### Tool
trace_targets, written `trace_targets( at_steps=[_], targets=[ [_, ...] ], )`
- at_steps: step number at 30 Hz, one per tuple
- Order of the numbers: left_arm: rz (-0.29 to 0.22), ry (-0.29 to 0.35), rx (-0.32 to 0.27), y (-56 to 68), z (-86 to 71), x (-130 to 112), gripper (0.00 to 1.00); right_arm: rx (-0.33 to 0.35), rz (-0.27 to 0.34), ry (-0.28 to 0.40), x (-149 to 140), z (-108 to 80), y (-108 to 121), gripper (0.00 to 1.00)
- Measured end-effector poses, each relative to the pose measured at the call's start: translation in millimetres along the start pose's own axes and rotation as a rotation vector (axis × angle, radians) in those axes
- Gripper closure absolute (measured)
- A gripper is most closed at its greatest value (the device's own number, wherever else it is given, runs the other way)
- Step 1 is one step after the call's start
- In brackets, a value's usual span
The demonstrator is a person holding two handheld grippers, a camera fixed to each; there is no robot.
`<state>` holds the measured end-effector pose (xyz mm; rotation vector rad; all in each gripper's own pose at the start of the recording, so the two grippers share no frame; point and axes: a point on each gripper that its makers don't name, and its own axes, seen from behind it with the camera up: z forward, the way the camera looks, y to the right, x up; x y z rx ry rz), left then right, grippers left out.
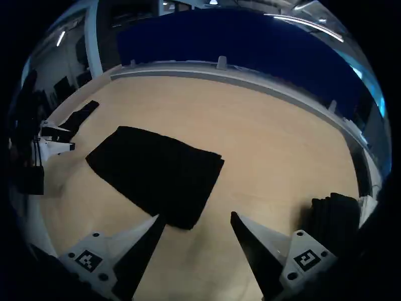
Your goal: Fold towel
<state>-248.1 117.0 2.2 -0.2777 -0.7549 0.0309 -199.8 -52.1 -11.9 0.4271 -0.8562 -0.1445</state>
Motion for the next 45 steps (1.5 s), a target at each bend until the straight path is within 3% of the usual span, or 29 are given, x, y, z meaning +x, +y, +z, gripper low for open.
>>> trace_targets(
  at_steps=[12,21,31,37,45],
  targets=[
    [-0.038,0.002,0.048,-16.0,-25.9,-21.4,0.09,0.056,-0.083,-0.034,-4.6,9.9,-17.1,0.00],
    [-0.049,0.002,0.057,-16.5,-36.2,-27.7,0.09,0.075,-0.119,-0.062,-5.5,16.3,-22.5,0.01],
    [-0.064,-0.004,0.069,-16.9,-55.2,-41.2,0.09,0.102,-0.145,-0.112,-16.1,26.8,-25.4,0.27],
    [-0.080,-0.007,0.079,-18.4,-67.0,-49.5,0.09,0.111,-0.155,-0.141,-22.7,32.0,-25.9,0.34],
    [-0.087,-0.009,0.088,-22.4,-73.5,-55.7,0.09,0.120,-0.151,-0.167,-27.1,35.6,-25.4,0.69]
  ],
)
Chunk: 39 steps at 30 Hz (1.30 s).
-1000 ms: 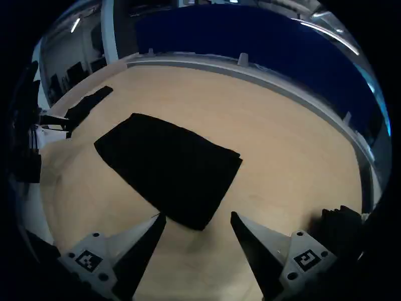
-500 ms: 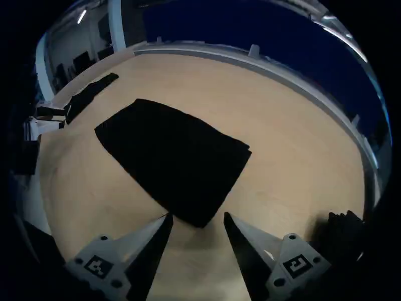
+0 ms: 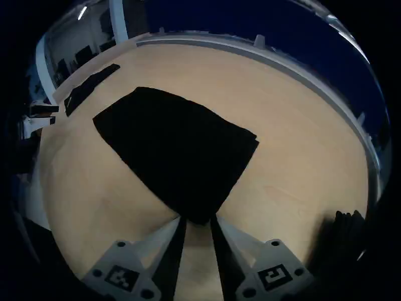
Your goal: Fold towel
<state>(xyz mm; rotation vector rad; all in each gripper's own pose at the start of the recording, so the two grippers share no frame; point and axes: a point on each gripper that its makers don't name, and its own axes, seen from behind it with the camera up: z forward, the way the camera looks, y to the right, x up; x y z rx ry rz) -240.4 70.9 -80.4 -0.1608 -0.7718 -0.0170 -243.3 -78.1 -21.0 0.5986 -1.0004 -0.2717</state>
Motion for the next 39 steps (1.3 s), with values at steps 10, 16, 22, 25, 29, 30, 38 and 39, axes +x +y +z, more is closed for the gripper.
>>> trace_targets(
  at_steps=[10,16,22,25,29,30,38,39],
  targets=[
    [-0.007,-0.003,0.007,-5.3,0.7,-2.1,0.09,0.003,-0.002,-0.002,0.7,1.9,0.0,0.92],
    [-0.007,-0.005,0.007,-5.4,-1.7,-2.0,0.09,-0.004,-0.022,0.000,2.4,0.2,0.6,0.93],
    [-0.011,-0.005,0.007,-6.2,-4.2,-3.2,0.09,-0.010,-0.036,0.011,11.0,-5.6,2.9,0.93],
    [-0.009,-0.004,0.008,-7.0,-6.1,-4.2,0.09,-0.012,-0.048,0.021,19.7,-10.7,3.6,0.93],
    [-0.006,0.004,0.015,-9.2,-10.5,-4.1,0.09,-0.021,-0.078,0.038,34.1,-19.5,3.0,0.93],
    [-0.006,0.007,0.017,-9.8,-11.7,-3.8,0.09,-0.024,-0.086,0.043,37.8,-21.8,2.8,0.93],
    [-0.023,0.022,0.025,-14.6,-22.0,-3.1,0.09,-0.030,-0.146,0.086,73.2,-39.7,-11.1,0.93],
    [-0.025,0.024,0.028,-15.7,-23.0,-3.1,0.09,-0.029,-0.152,0.091,77.6,-41.2,-13.3,0.93]
  ],
)
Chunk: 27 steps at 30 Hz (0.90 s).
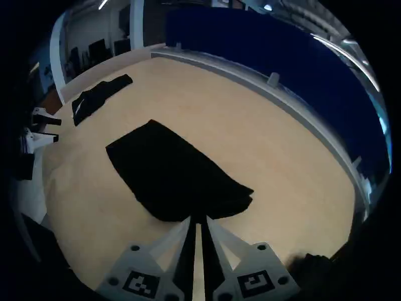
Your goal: Fold towel
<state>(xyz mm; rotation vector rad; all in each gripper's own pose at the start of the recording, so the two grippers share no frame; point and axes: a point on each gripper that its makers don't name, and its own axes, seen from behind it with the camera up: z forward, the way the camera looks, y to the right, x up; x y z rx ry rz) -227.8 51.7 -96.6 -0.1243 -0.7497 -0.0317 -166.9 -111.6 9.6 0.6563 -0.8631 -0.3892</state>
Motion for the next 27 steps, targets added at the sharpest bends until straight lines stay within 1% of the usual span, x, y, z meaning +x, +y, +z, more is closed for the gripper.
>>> trace_targets(
  at_steps=[7,12,15,18,21,24,27],
  targets=[
    [-0.021,0.011,0.006,-6.8,-8.4,-0.5,0.09,0.000,-0.049,0.023,28.5,-1.8,-9.6,0.93],
    [-0.035,0.015,0.006,-11.0,-11.8,-1.7,0.09,0.004,-0.070,0.019,34.3,0.2,-15.0,0.93],
    [-0.036,0.019,0.009,-14.2,-13.5,-1.6,0.09,0.008,-0.077,0.015,35.4,1.8,-18.1,0.93],
    [-0.034,0.025,0.020,-20.1,-16.5,-1.0,0.09,0.014,-0.090,0.019,41.1,3.4,-23.7,0.93],
    [-0.039,0.033,0.031,-26.1,-22.4,0.0,0.09,0.027,-0.109,0.025,51.3,7.5,-33.1,0.93],
    [-0.053,0.046,0.039,-31.6,-30.8,1.7,0.09,0.049,-0.134,0.033,65.8,14.0,-47.4,0.93],
    [-0.072,0.061,0.050,-37.6,-40.5,3.2,0.09,0.077,-0.167,0.041,81.1,22.0,-66.8,0.93]
  ],
)
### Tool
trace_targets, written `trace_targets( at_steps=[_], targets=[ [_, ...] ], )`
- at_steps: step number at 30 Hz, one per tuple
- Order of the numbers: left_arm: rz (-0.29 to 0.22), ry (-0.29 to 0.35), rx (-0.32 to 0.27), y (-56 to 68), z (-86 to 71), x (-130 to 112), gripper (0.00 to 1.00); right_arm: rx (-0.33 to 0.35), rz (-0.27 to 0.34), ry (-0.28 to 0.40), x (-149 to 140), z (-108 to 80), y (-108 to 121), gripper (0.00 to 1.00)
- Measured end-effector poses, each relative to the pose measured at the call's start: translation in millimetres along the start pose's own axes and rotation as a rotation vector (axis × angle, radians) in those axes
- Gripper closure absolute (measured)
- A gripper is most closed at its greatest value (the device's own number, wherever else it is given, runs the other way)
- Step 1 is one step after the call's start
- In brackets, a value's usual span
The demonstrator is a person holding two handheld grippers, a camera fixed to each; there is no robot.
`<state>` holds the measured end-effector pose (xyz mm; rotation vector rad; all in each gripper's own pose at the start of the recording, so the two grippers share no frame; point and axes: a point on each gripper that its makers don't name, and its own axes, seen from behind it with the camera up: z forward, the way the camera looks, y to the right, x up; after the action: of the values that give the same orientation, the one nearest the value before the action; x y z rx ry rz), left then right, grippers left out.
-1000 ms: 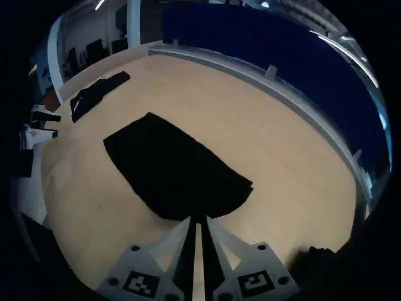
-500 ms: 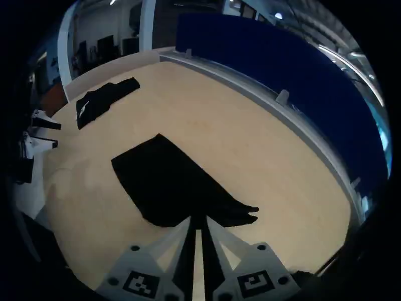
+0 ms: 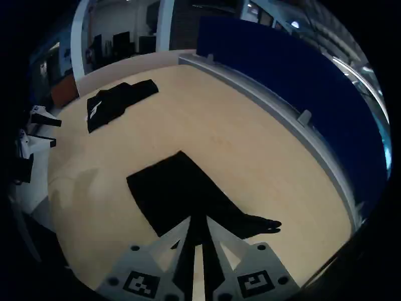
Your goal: Fold towel
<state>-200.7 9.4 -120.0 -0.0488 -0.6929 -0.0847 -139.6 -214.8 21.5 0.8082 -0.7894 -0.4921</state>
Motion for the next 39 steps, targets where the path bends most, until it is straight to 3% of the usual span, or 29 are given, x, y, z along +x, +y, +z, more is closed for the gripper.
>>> trace_targets(
  at_steps=[9,15,22,26,28,30,32,39],
  targets=[
    [-0.042,0.023,0.054,-24.1,-25.4,-7.1,0.09,0.102,-0.084,-0.012,30.4,48.8,-59.8,0.93],
    [-0.063,0.017,0.089,-36.8,-35.4,-17.1,0.09,0.175,-0.088,-0.057,19.8,86.5,-97.1,0.93],
    [-0.071,0.010,0.094,-40.3,-35.2,-23.2,0.09,0.186,-0.078,-0.091,6.4,98.1,-106.9,0.92],
    [-0.071,0.007,0.092,-40.4,-32.7,-24.4,0.09,0.188,-0.068,-0.087,7.7,96.1,-105.4,0.83],
    [-0.071,0.005,0.091,-40.1,-32.0,-24.9,0.09,0.188,-0.063,-0.082,9.3,94.5,-104.4,0.71],
    [-0.069,0.004,0.090,-39.7,-31.6,-25.3,0.09,0.187,-0.059,-0.076,11.2,92.6,-103.3,0.41],
    [-0.070,0.002,0.089,-39.3,-31.4,-25.8,0.09,0.174,-0.053,-0.076,12.4,91.1,-100.6,0.19],
    [-0.072,-0.002,0.083,-36.2,-28.4,-26.0,0.09,0.166,-0.042,-0.072,10.9,88.0,-98.3,0.19]
  ],
)
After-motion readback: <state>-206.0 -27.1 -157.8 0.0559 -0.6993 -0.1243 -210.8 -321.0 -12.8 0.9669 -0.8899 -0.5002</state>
